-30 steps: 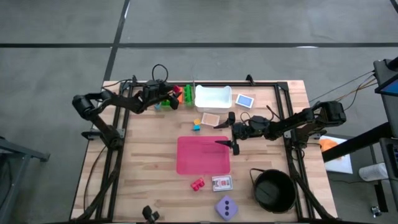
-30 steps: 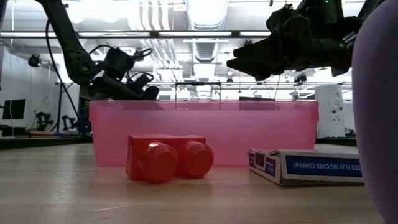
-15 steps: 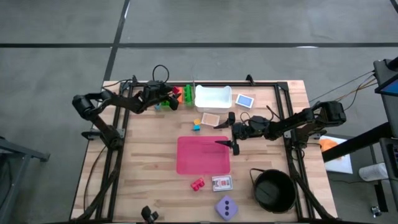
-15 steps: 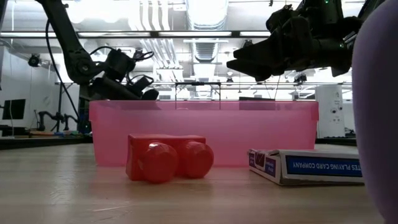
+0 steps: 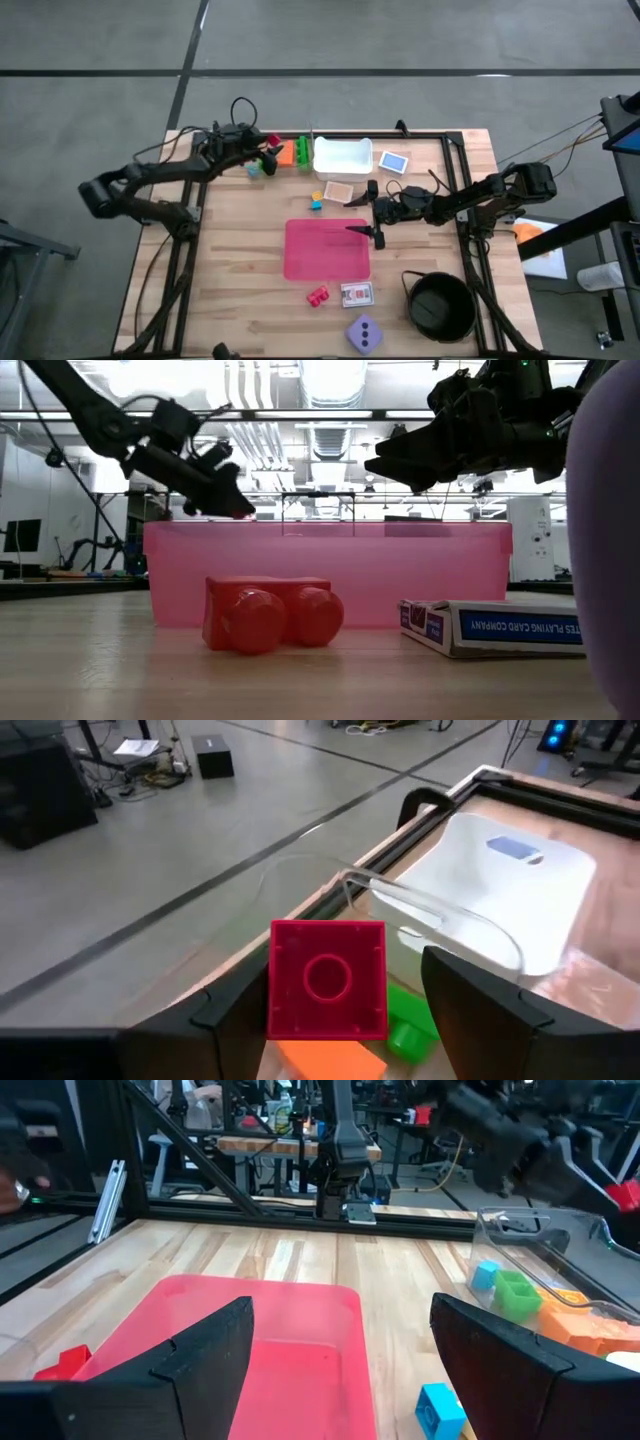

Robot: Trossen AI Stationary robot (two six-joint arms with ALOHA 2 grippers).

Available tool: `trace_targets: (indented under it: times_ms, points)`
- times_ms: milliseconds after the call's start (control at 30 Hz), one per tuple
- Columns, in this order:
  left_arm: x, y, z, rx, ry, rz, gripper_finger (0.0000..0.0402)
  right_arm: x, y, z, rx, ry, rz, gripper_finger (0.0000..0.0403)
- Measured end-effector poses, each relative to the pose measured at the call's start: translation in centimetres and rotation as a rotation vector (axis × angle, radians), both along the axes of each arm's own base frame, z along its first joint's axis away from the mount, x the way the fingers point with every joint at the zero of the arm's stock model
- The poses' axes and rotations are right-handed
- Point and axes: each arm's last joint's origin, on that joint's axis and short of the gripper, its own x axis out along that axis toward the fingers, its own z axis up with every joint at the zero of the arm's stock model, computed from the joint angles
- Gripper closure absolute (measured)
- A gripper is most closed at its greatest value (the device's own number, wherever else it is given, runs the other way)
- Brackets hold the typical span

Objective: Pick & Place Toys
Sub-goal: Put the left red game piece into the transparent bin

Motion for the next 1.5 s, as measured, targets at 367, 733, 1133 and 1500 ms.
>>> trace_targets:
  times_ms: [367,733,1133,1500]
  points:
    - [-0.5,-1.2,-0.2,0.093,0.207,-0.08,0.0032,0.0,0.0,0.0,0.005,0.0,0.0,0.0101]
    - [1.8,-2.7,-1.8,0.195,0.39,-0.169,0.0031,0.0,0.0,0.0,0.001,-0.001,-0.008,0.0101]
    - [2.9,-4.4,-1.3,0.433,0.657,-0.046,0.0031,0.0,0.0,0.0,0.001,0.0,-0.008,0.0101]
    - [3.6,-5.8,-1.2,0.604,0.829,0.064,0.0031,0.0,0.0,0.0,0.001,0.0,-0.008,0.0101]
